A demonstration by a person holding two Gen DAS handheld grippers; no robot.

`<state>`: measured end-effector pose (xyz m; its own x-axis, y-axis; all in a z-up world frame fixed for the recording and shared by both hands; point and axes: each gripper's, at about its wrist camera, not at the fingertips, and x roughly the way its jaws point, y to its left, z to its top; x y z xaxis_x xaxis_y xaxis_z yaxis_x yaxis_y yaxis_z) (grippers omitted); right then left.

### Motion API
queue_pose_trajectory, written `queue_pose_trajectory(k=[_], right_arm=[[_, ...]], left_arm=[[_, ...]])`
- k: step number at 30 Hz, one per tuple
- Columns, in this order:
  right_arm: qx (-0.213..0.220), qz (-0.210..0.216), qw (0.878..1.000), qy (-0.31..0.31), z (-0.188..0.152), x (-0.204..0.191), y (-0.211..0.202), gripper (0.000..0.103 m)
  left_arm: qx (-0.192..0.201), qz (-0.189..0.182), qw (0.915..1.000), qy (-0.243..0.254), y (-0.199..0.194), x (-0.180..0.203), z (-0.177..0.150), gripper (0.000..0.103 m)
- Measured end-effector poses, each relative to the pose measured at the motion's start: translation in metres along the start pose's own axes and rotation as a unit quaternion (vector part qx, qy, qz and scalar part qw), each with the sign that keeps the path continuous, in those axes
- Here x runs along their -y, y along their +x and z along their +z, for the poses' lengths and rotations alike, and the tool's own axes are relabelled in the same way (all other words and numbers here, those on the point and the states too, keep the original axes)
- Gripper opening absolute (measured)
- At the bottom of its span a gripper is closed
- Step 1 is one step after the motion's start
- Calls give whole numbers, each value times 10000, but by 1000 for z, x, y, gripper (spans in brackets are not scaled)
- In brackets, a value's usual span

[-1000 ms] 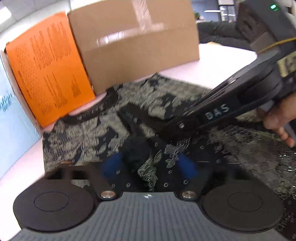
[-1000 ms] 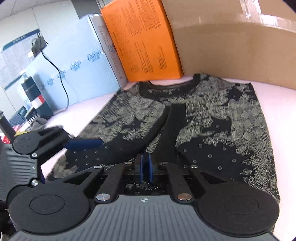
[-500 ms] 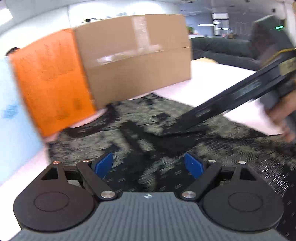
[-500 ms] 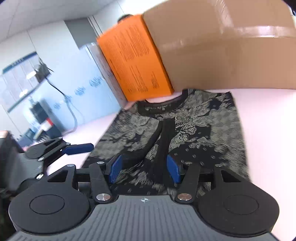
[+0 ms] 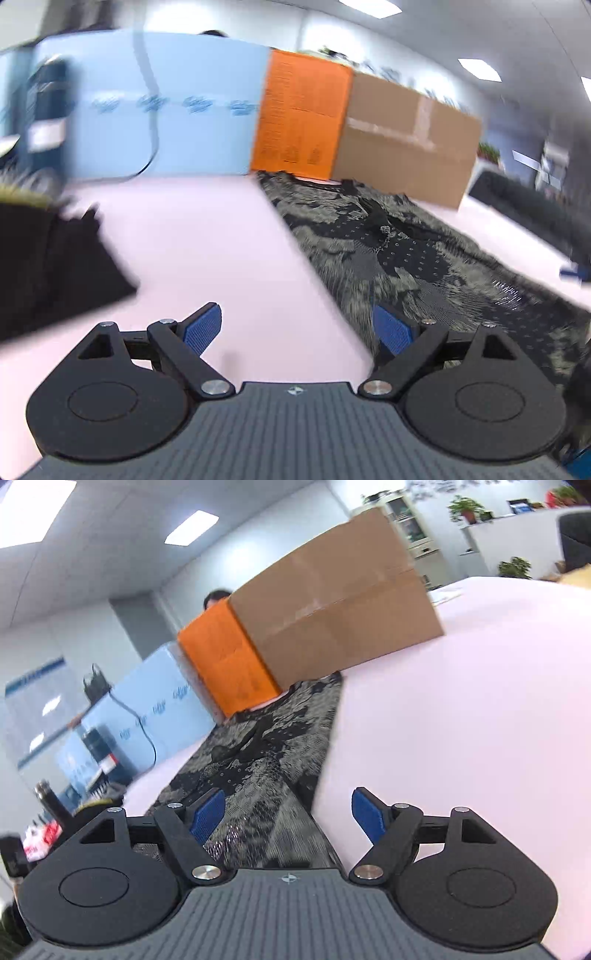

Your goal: Fold clothes

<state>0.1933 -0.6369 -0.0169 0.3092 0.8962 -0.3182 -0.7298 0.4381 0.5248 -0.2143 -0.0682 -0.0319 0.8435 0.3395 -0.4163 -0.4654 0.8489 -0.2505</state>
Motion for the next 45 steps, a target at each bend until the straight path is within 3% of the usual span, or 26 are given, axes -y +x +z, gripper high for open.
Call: queue_pose_trajectory(k=[4, 7, 9, 11, 12, 13, 14, 15, 16, 17, 18, 21, 25, 27, 30, 35, 37, 39, 40, 45], right_arm=[[409, 50, 9982, 433, -34, 17, -29, 75], [774, 156, 9958, 455, -56, 18, -41, 78], [926, 250, 9941, 503, -68, 16, -43, 82], [1005, 325, 9931, 506, -78, 12, -42, 82], [1032, 301, 9932, 453, -82, 8, -41, 80], [1037, 234, 9936, 371, -85, 3, -40, 69], [996, 158, 9946, 240, -88, -2, -37, 57], [873, 103, 9961, 91, -90, -8, -34, 18], [744, 10, 9972, 31, -93, -12, -30, 4], [721, -60, 9974, -20, -94, -15, -28, 4], [709, -127, 9974, -72, -95, -17, -27, 4], [924, -409, 9932, -571, -86, -36, -36, 4], [875, -365, 9801, -1743, -80, -86, -46, 4], [502, -137, 9764, -2098, -84, -105, -39, 4], [-46, 71, 9687, -2480, -95, -125, -22, 4], [-588, 97, 9671, -2471, -104, -125, 0, 6], [-662, 139, 9688, -2386, -106, -122, -1, 21], [-673, 224, 9699, -2331, -108, -121, -6, 40], [-658, 266, 9697, -2336, -110, -120, -11, 44], [-740, 483, 9666, -2407, -118, -124, -19, 47]], left_arm=[[398, -103, 9984, -398, -37, 6, -39, 89], [735, -162, 9969, -228, -51, 25, -55, 91], [841, -154, 9963, -130, -51, 35, -61, 102], [872, -19, 9962, -47, -46, 44, -64, 103], [890, 78, 9960, 5, -42, 47, -66, 103], [897, 172, 9958, 66, -39, 51, -67, 102], [893, 265, 9956, 133, -37, 55, -68, 89], [865, 388, 9952, 256, -34, 60, -70, 53], [822, 505, 9945, 415, -32, 65, -71, 33], [783, 593, 9936, 563, -30, 69, -71, 7], [777, 620, 9931, 625, -30, 71, -69, 4], [884, 574, 9916, 744, -36, 75, -56, 4], [1132, 406, 9782, 1694, -51, 103, -41, 4], [1110, 243, 9671, 2276, -53, 119, -44, 4], [998, -9, 9440, 3144, -51, 143, -52, 4], [504, -390, 9115, 4063, -31, 165, -71, 9], [461, -544, 9038, 4220, -30, 169, -78, 22], [461, -700, 8971, 4337, -31, 171, -84, 67], [461, -778, 8936, 4396, -31, 172, -87, 76], [492, -1176, 8754, 4662, -35, 177, -102, 79]])
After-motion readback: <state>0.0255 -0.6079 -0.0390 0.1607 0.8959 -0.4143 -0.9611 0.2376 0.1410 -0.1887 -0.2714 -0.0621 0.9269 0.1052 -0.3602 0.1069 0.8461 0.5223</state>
